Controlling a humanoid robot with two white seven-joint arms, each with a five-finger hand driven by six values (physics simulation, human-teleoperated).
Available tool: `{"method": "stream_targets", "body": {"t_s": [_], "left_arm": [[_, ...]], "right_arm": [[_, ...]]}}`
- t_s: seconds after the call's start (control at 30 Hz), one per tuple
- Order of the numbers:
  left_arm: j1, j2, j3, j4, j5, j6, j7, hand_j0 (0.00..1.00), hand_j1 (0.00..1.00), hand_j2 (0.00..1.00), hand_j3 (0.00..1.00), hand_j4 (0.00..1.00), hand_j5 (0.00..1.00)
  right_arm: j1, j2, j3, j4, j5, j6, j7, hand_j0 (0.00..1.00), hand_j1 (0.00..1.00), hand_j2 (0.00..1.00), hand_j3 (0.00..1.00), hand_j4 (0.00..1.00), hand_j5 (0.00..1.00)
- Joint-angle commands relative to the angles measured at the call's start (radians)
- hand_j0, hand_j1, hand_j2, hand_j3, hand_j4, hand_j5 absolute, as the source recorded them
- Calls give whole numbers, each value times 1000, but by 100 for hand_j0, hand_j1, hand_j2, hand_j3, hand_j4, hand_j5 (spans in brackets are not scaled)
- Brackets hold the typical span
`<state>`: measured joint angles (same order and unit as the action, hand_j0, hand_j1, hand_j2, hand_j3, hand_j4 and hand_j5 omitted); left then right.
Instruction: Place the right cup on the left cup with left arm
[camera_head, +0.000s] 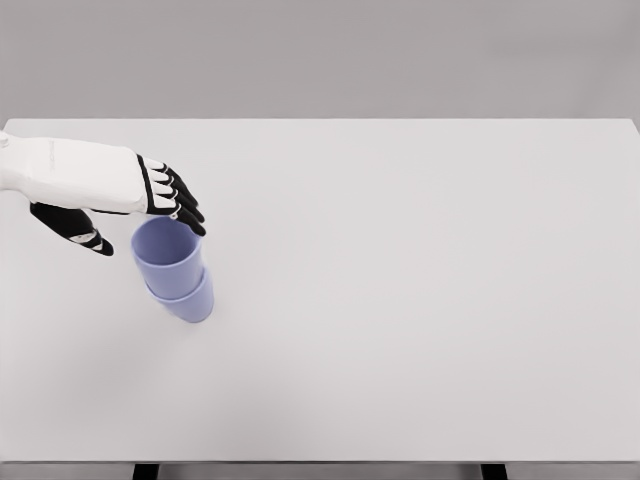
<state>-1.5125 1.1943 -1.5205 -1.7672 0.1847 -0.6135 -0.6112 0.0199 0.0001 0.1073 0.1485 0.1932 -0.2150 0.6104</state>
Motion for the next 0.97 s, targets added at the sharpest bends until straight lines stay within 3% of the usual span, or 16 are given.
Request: {"method": "stream_targets", "body": {"t_s": [0.0,0.1,0.17,0.33,0.43,0.5,0.63,0.93], "left_arm": [[0,1,2,0,6,3,0,93,93,93,93,93,93],[-2,-1,2,0,6,3,0,93,93,93,93,93,93],[-46,1,2,0,15,3,0,100,100,100,100,100,100],[-101,13,11,0,76,3,0,100,100,100,100,100,100],[-143,30,48,0,179,3,0,100,100,100,100,100,100],[-143,-15,69,0,237,3,0,100,100,100,100,100,100],[-97,-119,69,0,268,3,0,100,100,100,100,100,100],[-34,-185,100,0,292,3,0,100,100,100,100,100,100]], "right_arm": [[0,0,0,0,2,-1,0,100,100,100,100,100,100],[0,0,0,0,2,-1,0,100,100,100,100,100,100],[0,0,0,0,2,-1,0,100,100,100,100,100,100],[0,0,0,0,2,0,0,100,100,100,100,100,100],[0,0,0,0,2,-1,0,100,100,100,100,100,100],[0,0,0,0,2,0,0,100,100,100,100,100,100],[0,0,0,0,2,0,0,100,100,100,100,100,100],[0,0,0,0,2,-1,0,100,100,100,100,100,100]]}}
